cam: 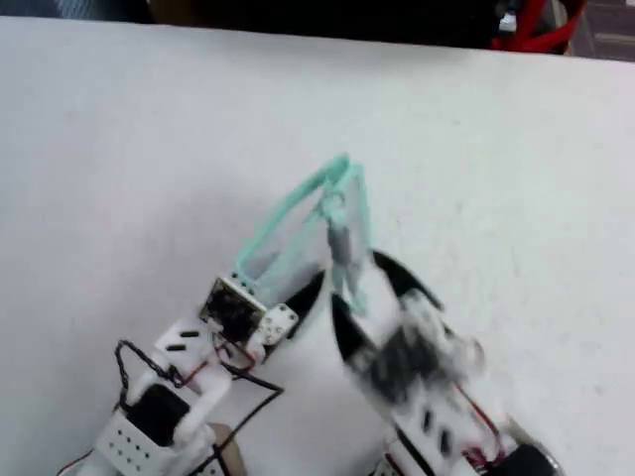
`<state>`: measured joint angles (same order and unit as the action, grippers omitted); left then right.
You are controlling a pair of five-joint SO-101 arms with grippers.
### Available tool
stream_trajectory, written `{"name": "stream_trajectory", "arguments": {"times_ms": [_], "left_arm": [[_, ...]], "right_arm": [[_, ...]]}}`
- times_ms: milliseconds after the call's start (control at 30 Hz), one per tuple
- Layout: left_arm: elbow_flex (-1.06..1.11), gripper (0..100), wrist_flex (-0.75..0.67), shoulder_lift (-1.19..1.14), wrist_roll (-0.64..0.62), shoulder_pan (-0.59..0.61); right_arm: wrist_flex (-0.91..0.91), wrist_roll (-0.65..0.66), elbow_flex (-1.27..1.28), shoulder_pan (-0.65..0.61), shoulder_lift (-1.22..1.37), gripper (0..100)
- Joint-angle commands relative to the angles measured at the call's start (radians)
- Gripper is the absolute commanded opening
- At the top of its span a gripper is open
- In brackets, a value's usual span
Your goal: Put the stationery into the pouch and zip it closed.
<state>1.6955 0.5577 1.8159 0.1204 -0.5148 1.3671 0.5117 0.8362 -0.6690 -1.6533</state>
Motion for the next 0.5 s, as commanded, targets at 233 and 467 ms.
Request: {"name": "stream_trajectory", "arguments": {"times_ms": [233,467], "left_arm": [[-0.003,6,0.002,0.008,0.153,-0.001],[-0.021,6,0.040,0.008,0.374,0.035]], "right_arm": [[0.024,0.230,-0.204,0.274,0.068,23.5],[-0.058,0.238,-0.209,0.326,0.217,23.4]]}}
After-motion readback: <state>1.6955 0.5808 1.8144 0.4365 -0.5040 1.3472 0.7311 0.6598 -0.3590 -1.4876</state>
